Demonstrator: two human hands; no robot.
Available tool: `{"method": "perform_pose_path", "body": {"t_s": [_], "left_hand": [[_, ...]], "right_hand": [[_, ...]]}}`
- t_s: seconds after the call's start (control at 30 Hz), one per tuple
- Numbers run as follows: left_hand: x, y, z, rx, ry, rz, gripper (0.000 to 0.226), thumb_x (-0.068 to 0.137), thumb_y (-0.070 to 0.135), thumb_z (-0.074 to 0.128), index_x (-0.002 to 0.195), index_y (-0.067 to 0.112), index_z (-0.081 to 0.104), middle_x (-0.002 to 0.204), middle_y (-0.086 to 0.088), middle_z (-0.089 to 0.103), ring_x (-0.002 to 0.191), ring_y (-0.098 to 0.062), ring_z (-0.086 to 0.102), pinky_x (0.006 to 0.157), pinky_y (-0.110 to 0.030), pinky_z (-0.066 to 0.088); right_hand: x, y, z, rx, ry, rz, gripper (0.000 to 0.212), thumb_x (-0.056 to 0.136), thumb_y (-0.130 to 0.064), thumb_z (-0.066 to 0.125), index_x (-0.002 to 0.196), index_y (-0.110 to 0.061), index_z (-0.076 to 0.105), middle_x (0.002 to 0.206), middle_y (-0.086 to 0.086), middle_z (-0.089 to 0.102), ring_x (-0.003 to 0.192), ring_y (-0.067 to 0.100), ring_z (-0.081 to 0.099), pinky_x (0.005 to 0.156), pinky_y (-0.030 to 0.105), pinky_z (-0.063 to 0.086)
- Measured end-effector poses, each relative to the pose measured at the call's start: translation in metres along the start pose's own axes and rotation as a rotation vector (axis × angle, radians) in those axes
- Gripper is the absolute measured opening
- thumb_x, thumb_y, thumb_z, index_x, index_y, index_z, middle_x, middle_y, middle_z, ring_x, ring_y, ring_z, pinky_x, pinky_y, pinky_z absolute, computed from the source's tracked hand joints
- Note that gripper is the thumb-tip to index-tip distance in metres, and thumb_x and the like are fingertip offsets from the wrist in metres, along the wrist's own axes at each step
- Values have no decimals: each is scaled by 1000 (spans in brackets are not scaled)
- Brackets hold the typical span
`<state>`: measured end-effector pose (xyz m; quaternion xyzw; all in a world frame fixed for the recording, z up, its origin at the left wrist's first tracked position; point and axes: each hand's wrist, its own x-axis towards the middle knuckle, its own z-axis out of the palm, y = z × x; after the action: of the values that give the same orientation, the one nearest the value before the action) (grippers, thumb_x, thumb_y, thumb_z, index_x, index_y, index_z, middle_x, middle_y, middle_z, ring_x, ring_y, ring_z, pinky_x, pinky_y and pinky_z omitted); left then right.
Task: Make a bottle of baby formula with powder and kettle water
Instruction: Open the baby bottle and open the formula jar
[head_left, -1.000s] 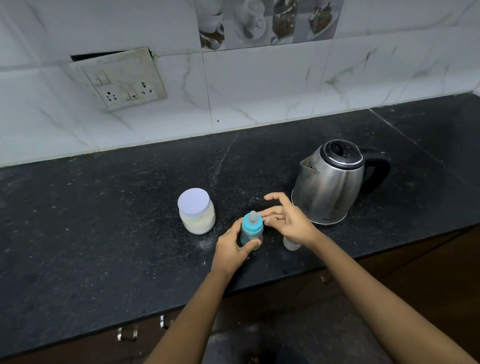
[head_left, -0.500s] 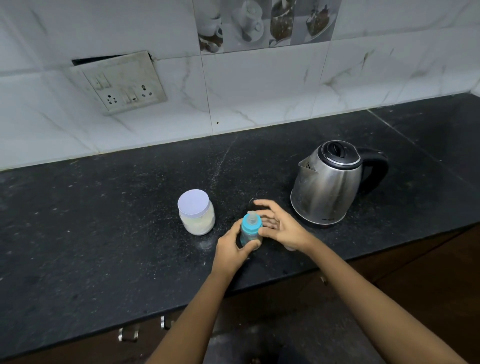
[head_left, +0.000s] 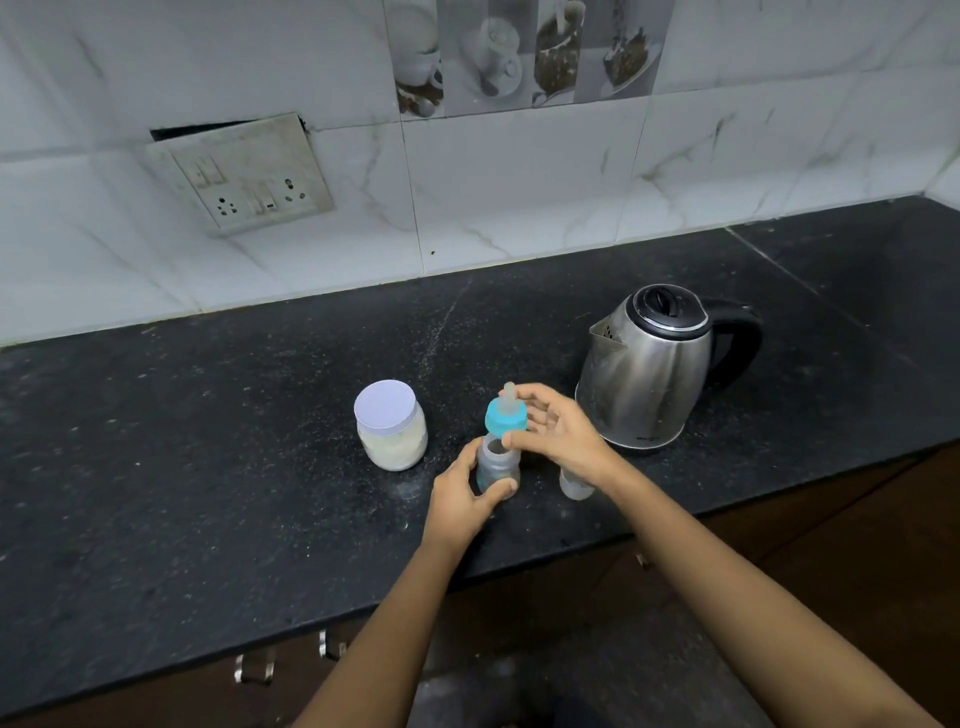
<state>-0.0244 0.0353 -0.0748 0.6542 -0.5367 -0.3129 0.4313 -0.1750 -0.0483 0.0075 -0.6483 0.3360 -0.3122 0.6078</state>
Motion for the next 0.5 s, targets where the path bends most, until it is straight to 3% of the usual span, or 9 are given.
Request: {"method": "perform_pose_path", "body": {"t_s": [0.07,0.17,0.3,0.37,0.5], "left_hand": [[0,0,1,10,12,5,58,78,37,73,130,37,48,126,20,58,118,3,51,100,-22,40],[-2,3,2,31,19,9,55,79,35,72,129,37,48,126,21,57,117,3,51,99,-22,40],[-2,5,1,77,5,-5,61,76,33,72,131,36,45,125,18,57,113,-1,53,97,-25,43],[-2,5,1,111,-6,-4,65,75,30,72,133,35,44,127,16,57,114,-3,53,96,-27,44],[-4,1,4,126,-1,-26,68,74,27,73,135,29,43,130,11,57,116,-8,53,96,-28,43]], "right_hand": [[1,-14,-7,44,61,-30,49,74,12,73,117,-4,57,107,4,67,100,14,67,87,23,51],[-3,-28,-24,-39,142,-76,49,73,9,75,117,-6,62,114,8,63,99,18,66,86,22,51],[-18,-34,-59,-634,31,-78,55,71,-4,79,122,-16,62,111,2,48,96,6,57,85,10,45],[-24,-31,-70,-858,-72,-14,57,71,-12,78,124,-21,59,114,-2,47,100,7,53,88,15,44],[-29,-16,-71,-998,-191,101,58,71,-16,79,124,-23,58,118,-3,47,107,14,50,93,31,45]]}}
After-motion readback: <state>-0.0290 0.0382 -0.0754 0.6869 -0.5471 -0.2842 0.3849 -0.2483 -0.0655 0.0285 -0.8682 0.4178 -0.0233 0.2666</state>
